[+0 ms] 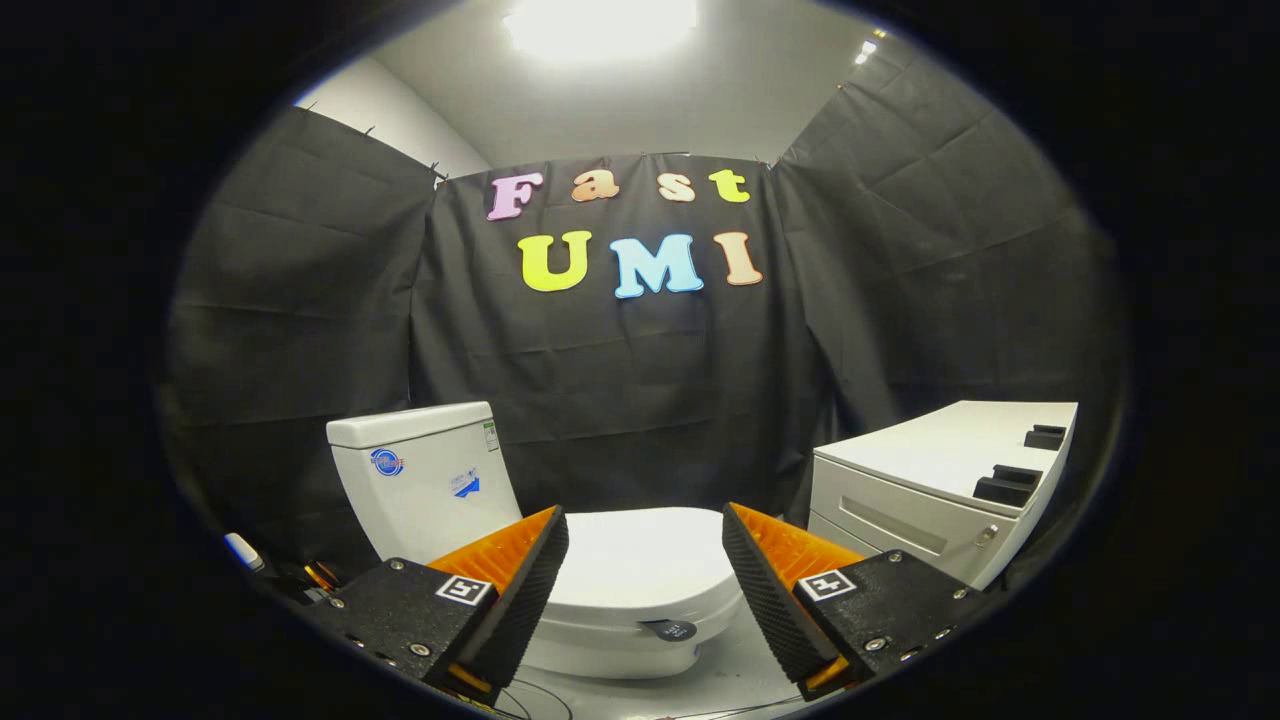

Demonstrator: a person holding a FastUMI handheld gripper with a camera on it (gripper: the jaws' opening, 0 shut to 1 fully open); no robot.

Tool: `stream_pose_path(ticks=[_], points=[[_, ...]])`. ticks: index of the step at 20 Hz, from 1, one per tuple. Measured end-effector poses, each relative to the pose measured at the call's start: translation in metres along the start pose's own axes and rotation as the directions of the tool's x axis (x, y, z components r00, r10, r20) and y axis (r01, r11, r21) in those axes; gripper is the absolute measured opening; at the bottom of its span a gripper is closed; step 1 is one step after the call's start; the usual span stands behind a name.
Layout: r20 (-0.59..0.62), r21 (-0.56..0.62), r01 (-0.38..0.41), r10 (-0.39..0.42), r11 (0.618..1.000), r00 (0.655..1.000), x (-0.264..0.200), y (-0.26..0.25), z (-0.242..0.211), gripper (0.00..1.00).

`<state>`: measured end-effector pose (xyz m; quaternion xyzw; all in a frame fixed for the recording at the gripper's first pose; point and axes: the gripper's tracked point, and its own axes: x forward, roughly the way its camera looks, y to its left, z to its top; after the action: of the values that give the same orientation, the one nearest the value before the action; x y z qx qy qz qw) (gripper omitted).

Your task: Open the toilet lid.

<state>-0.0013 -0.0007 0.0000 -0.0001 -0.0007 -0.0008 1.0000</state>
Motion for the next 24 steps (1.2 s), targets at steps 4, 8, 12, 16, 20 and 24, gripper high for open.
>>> stream_pose_path(ticks=[4,8,12,16,20,24], points=[[-0.002,-0.002,0.002,-0.002,1.0,1.0,0.001,-0.002,-0.001,0.95],[-0.011,0.012,0.0,0.0,1.0,1.0,0.005,0.0,-0.003,0.96],[-0.012,0.052,-0.025,0.026,0.998,1.0,0.012,0.007,-0.005,0.95],[-0.04,0.16,-0.049,0.056,0.986,0.998,0.024,0.014,-0.014,0.95],[-0.084,0.279,-0.051,0.077,0.959,0.993,0.032,0.014,-0.029,0.96],[-0.12,0.41,-0.032,0.089,0.911,0.989,0.038,0.011,-0.043,0.96]])
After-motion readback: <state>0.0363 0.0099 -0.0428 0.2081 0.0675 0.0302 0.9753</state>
